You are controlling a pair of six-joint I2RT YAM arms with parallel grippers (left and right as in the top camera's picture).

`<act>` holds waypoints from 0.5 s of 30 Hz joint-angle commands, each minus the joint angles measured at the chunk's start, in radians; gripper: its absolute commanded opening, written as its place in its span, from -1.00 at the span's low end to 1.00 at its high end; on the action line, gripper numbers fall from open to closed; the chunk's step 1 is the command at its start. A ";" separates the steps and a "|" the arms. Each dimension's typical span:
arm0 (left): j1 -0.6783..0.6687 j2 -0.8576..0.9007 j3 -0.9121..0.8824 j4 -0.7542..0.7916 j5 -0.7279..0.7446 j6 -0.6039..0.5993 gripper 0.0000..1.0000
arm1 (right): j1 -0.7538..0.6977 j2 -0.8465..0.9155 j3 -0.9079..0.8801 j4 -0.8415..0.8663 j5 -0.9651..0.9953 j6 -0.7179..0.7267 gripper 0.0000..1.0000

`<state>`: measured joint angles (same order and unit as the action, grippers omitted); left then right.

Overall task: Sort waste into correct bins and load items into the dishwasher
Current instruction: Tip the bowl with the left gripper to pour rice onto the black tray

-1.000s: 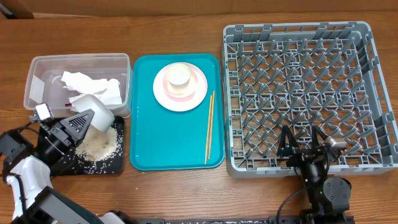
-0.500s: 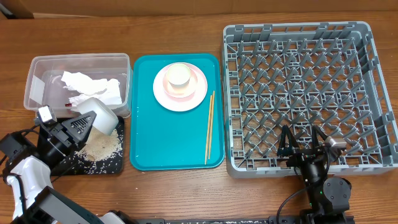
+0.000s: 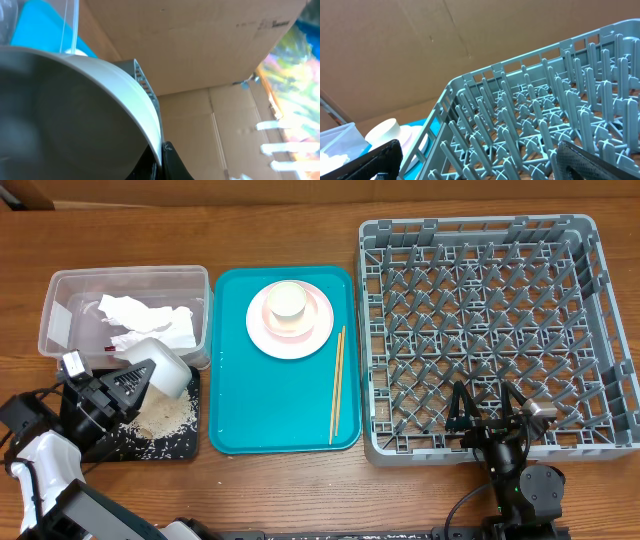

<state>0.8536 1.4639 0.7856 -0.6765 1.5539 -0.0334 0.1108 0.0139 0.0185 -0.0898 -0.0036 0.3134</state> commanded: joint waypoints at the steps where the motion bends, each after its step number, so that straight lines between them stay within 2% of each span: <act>1: 0.003 -0.020 -0.005 -0.008 0.027 -0.008 -0.92 | -0.008 -0.007 -0.010 0.005 -0.005 -0.003 1.00; 7: 0.012 -0.019 -0.005 0.088 0.014 -0.050 -0.92 | -0.008 -0.007 -0.010 0.006 -0.005 -0.003 1.00; 11: 0.012 -0.019 -0.005 0.084 0.027 -0.079 -0.92 | -0.008 -0.007 -0.010 0.005 -0.005 -0.003 1.00; 15: 0.012 -0.019 -0.005 0.097 -0.045 -0.080 -0.92 | -0.008 -0.007 -0.010 0.005 -0.005 -0.003 1.00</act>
<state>0.8600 1.4639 0.7841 -0.5823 1.5417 -0.0990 0.1108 0.0139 0.0185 -0.0902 -0.0036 0.3138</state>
